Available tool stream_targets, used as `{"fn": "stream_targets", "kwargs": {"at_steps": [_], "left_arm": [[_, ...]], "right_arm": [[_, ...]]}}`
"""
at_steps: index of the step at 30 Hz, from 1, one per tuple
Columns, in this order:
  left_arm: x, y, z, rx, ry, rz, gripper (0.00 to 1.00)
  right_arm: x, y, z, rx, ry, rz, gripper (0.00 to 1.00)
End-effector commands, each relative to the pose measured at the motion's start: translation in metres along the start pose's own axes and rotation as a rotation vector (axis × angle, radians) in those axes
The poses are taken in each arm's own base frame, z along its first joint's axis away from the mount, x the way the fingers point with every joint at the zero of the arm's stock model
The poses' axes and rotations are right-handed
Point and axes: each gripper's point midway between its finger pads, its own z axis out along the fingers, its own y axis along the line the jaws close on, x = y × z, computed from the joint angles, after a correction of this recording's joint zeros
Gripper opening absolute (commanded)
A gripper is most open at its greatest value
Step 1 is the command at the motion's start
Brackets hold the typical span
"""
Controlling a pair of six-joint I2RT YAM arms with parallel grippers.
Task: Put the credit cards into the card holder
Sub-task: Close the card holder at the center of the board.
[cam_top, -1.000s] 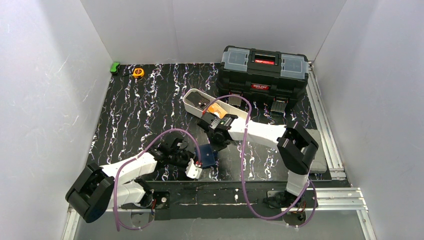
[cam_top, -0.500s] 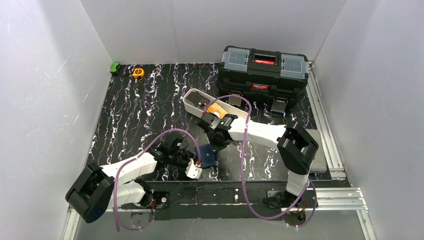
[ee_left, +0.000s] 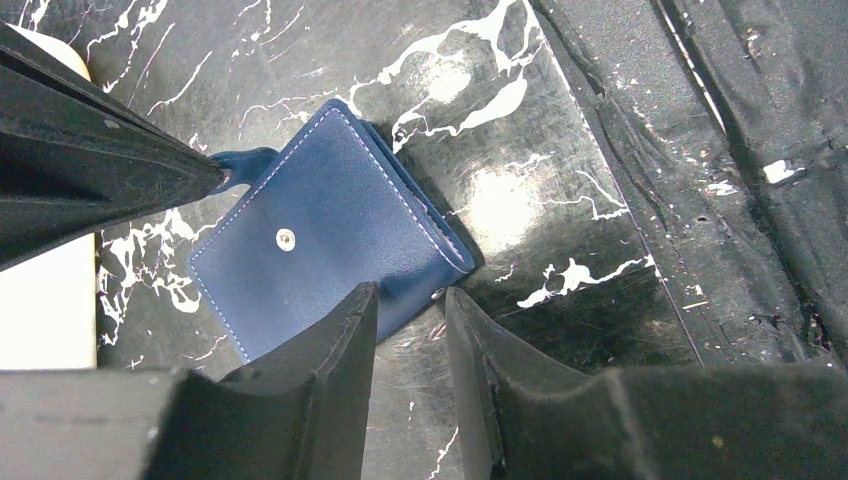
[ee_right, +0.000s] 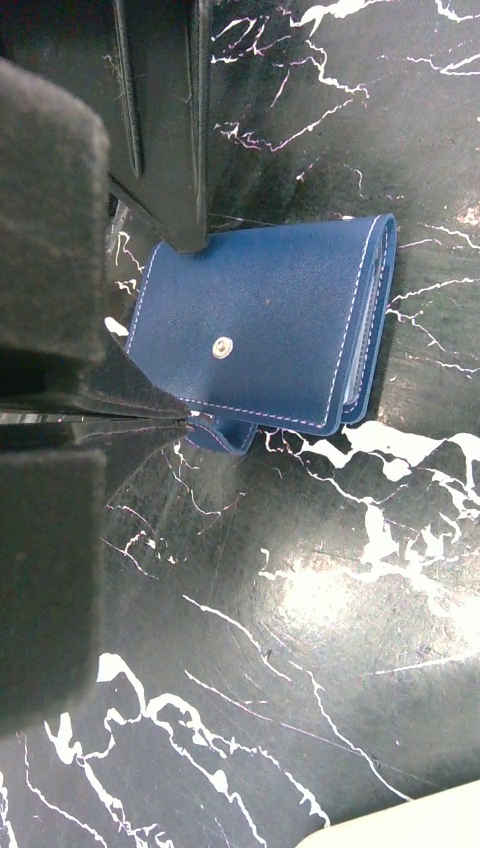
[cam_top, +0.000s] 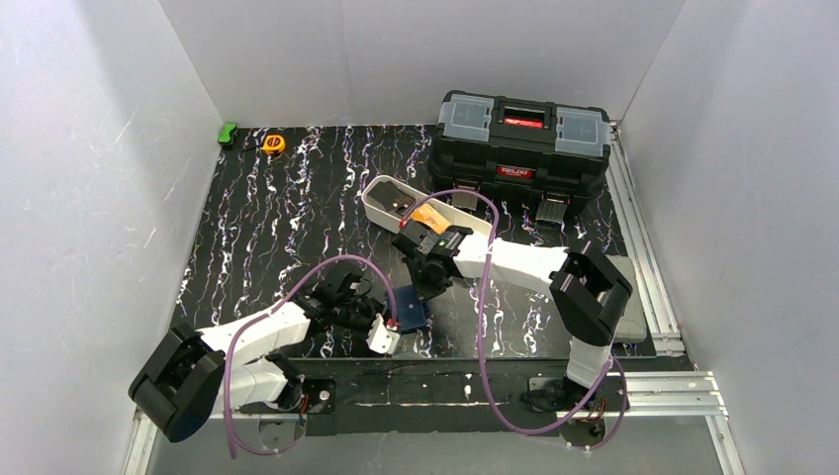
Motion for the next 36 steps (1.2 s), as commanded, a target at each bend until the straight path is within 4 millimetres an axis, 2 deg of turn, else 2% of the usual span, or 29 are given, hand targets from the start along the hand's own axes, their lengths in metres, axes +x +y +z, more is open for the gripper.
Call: {"fn": "stream_targets", "kwargs": {"at_steps": [1, 7, 17, 31, 36], "left_arm": [[-0.011, -0.007, 0.001, 0.025, -0.054, 0.009, 0.31], [-0.013, -0.001, 0.002, 0.036, -0.058, 0.009, 0.31], [-0.008, -0.007, 0.008, 0.096, -0.056, 0.046, 0.32], [-0.009, -0.011, 0.006, 0.104, -0.051, 0.053, 0.31], [-0.01, -0.011, 0.006, 0.102, -0.055, 0.053, 0.31]], "right_arm": [[-0.014, 0.011, -0.017, -0.055, -0.051, 0.001, 0.01], [-0.014, 0.014, -0.016, -0.072, -0.044, -0.01, 0.01], [-0.016, 0.025, -0.011, -0.111, -0.024, -0.037, 0.01], [-0.011, 0.032, 0.01, -0.128, 0.028, -0.045, 0.01], [-0.013, 0.033, 0.009, -0.134, 0.02, -0.044, 0.01]]}}
